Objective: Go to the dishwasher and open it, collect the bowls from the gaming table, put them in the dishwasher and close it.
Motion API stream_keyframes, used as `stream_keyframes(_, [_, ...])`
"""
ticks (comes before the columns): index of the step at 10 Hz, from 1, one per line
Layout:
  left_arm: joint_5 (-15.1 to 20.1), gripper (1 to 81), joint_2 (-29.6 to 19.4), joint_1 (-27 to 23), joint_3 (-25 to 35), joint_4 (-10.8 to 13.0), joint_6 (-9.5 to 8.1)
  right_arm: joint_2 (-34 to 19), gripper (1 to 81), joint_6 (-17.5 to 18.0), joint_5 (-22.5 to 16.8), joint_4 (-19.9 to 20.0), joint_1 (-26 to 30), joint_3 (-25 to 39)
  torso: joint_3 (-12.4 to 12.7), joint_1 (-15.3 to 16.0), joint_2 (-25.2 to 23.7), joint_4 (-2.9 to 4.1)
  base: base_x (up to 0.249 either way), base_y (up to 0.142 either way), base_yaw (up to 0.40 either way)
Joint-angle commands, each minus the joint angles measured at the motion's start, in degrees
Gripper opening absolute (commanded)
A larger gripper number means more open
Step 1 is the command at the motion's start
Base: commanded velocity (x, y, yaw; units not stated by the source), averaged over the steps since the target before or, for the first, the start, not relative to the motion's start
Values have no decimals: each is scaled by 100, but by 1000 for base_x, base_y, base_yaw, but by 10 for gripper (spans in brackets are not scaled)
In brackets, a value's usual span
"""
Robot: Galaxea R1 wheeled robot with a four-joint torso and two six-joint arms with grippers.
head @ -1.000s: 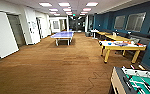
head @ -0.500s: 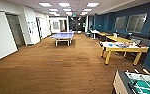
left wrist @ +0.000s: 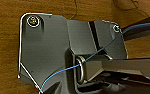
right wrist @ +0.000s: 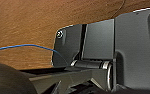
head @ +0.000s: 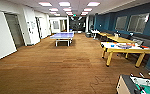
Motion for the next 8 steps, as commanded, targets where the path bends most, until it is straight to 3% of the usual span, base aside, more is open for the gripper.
stream_keyframes(1, [226,811,87,-172,50,54,7,42,811,8,-153,-96,297,-15,-2,0,0,0,191,0,0])
stream_keyframes(8, [226,811,131,-163,-29,10,7,112,811,0,-197,-79,280,-191,0,-2,0,0,196,0,0])
